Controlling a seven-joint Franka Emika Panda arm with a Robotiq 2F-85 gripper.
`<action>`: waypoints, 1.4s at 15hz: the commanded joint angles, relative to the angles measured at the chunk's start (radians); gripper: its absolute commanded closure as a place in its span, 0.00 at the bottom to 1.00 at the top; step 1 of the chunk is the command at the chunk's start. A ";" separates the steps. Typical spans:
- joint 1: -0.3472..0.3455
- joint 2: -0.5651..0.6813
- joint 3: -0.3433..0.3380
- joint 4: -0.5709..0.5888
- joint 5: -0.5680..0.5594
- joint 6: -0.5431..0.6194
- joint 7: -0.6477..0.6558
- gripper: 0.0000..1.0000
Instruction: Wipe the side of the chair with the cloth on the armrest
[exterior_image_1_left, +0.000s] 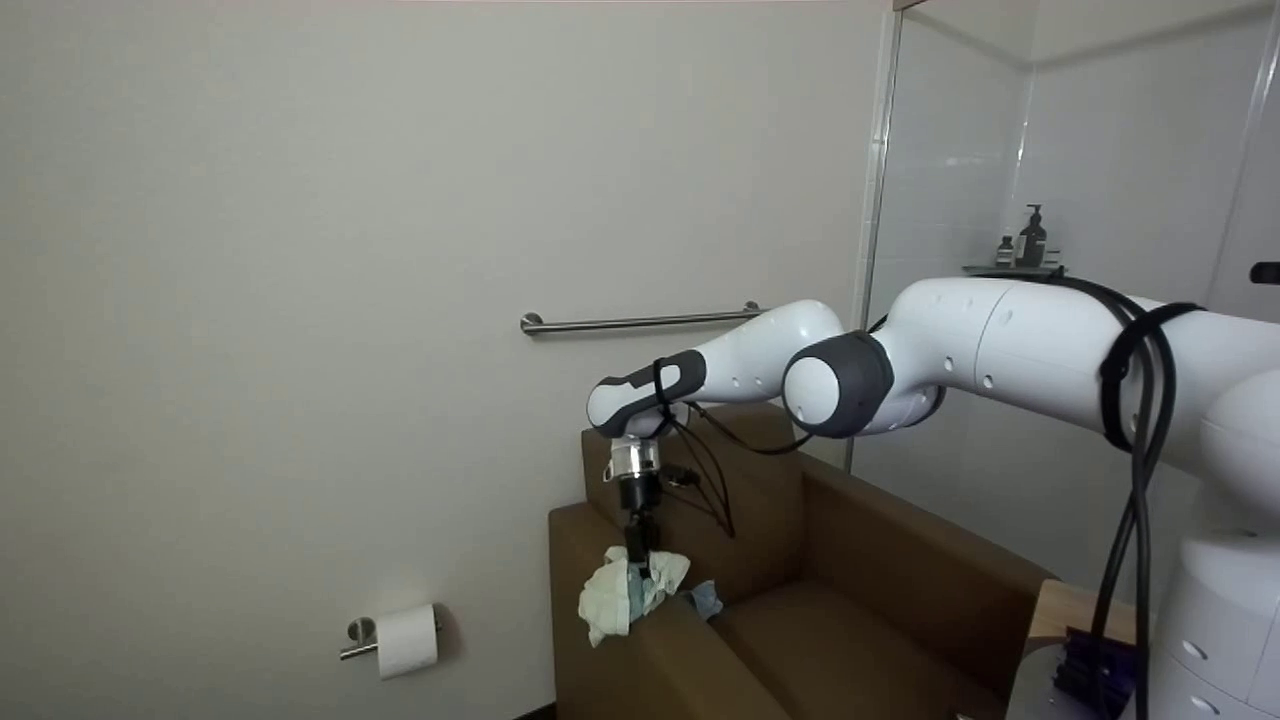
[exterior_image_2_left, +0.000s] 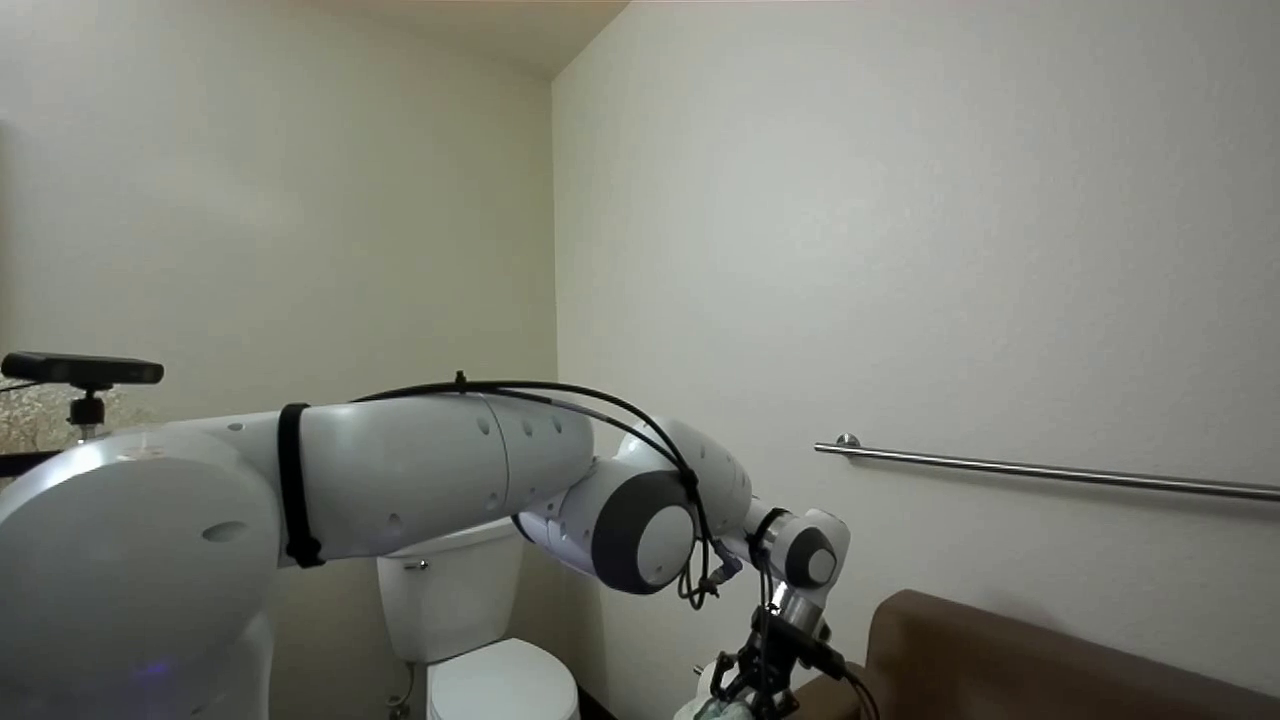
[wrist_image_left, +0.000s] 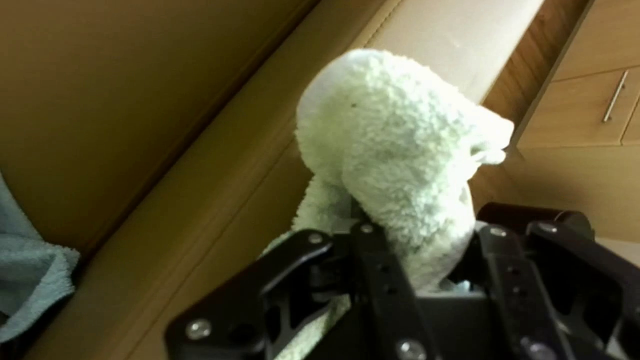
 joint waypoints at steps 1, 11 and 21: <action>-0.034 0.000 -0.013 -0.029 0.055 0.074 0.123 0.93; -0.069 0.000 -0.046 -0.027 0.067 0.110 0.336 0.93; -0.063 0.000 -0.053 0.001 0.058 0.094 0.386 0.20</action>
